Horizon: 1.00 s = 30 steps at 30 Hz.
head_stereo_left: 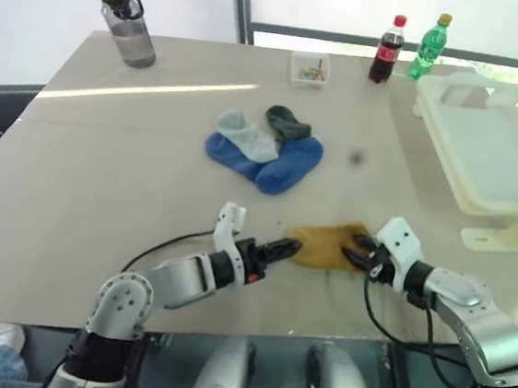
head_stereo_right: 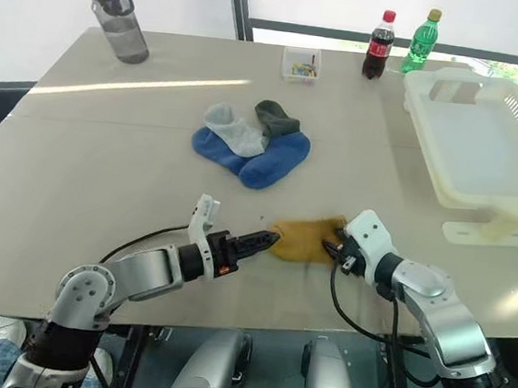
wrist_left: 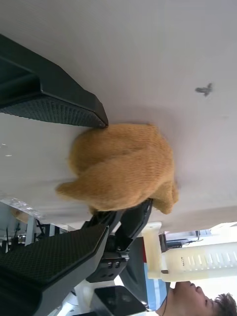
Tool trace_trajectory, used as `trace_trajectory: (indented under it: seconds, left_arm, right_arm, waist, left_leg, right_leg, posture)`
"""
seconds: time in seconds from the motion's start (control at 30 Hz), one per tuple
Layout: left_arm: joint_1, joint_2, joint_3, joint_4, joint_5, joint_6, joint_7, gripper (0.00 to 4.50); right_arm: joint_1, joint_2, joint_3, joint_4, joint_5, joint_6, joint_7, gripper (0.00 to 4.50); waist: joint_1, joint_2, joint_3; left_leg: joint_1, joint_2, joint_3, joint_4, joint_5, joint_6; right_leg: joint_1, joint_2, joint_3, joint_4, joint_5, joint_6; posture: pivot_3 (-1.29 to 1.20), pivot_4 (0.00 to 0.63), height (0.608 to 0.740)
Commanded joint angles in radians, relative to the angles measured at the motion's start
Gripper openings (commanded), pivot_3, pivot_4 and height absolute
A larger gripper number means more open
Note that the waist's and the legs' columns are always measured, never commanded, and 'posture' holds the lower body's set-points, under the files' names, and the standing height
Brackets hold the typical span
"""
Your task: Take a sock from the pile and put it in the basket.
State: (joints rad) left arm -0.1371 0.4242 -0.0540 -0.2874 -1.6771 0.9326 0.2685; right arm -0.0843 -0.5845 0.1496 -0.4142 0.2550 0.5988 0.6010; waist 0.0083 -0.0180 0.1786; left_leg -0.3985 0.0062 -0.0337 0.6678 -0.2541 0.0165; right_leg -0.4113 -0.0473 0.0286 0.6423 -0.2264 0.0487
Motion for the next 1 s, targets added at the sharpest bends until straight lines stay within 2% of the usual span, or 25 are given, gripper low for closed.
trace_trajectory:
  seconds: [0.03, 0.3, 0.53, 1.0]
  left_arm:
    - [-0.017, -0.017, -0.011, 0.042, 0.023, 0.016, -0.006, 3.27]
    - [-0.059, -0.052, -0.016, 0.168, 0.146, 0.067, -0.162, 3.27]
    - [-0.114, -0.132, 0.041, 0.243, 0.132, 0.088, -0.332, 3.27]
    - [-0.182, -0.213, 0.072, 0.254, 0.124, 0.181, -0.508, 3.27]
  right_arm:
    - [0.017, 0.006, 0.025, 0.000, -0.010, 0.006, 0.006, 1.74]
    - [0.014, 0.034, 0.020, 0.004, -0.024, 0.007, -0.009, 1.74]
    - [0.009, 0.049, 0.031, 0.009, -0.037, 0.007, -0.006, 1.74]
    - [-0.002, 0.062, 0.031, 0.030, -0.050, -0.003, 0.000, 1.74]
  waist:
    - [0.000, -0.001, -0.001]
    - [0.002, -0.002, -0.006]
    - [0.001, -0.001, -0.007]
    - [-0.020, -0.001, -0.007]
  left_leg:
    - [0.000, 0.000, 0.000, 0.000, 0.000, 0.000]
    - [0.001, -0.001, 0.002, 0.000, 0.000, 0.000]
    - [0.001, 0.000, 0.002, 0.000, 0.000, 0.000]
    - [0.000, 0.000, 0.001, 0.000, 0.000, 0.000]
  right_leg:
    - [0.000, 0.000, 0.000, 0.000, 0.000, 0.000]
    - [0.001, 0.000, 0.000, 0.000, 0.000, 0.000]
    - [0.001, 0.000, 0.000, 0.000, 0.000, 0.000]
    - [0.001, 0.000, 0.000, 0.000, 0.000, 0.000]
  posture:
    - [0.00, 0.150, 0.740]
    - [0.00, 0.150, 0.740]
    - [0.00, 0.150, 0.740]
    - [0.00, 0.150, 0.740]
